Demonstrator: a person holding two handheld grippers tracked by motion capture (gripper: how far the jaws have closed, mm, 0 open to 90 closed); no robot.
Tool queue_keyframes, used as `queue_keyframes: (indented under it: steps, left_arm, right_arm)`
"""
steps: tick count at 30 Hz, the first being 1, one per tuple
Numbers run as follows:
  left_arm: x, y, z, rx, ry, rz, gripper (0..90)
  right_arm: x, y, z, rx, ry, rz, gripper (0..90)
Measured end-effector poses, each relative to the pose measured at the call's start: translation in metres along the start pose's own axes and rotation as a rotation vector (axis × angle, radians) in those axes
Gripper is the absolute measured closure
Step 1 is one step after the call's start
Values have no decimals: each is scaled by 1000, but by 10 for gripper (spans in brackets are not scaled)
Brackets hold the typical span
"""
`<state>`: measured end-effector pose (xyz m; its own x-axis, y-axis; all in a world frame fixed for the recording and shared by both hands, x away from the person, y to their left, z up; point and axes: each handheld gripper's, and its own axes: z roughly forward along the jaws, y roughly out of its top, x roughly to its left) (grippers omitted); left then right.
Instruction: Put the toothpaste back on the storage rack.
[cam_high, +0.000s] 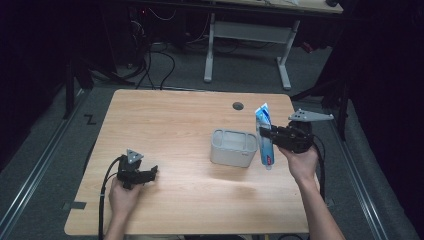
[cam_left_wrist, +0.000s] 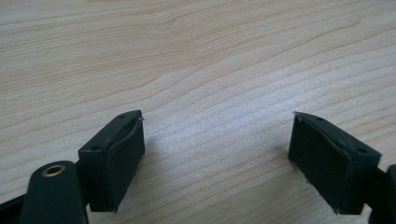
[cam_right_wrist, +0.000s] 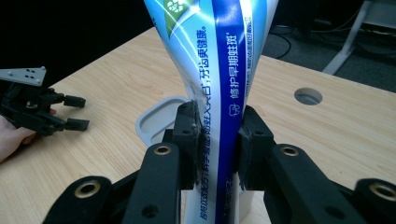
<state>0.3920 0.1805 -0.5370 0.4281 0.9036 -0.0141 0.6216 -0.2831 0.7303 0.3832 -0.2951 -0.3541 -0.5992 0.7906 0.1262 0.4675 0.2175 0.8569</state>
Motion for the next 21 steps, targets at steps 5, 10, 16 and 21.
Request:
queue_keyframes:
  steps: [5,10,16,21]
  left_arm:
    - [0,0,0,0,0,0,187]
    - [0,0,0,0,0,0,187]
    - [0,0,0,0,0,0,187]
    - [0,0,0,0,0,0,187]
  right_arm:
    - [2,12,5,-5,37,1,726]
    - [5,23,9,-7,48,-12,726]
    - [9,31,17,-7,56,-25,723]
    - [11,39,24,-16,59,-23,722]
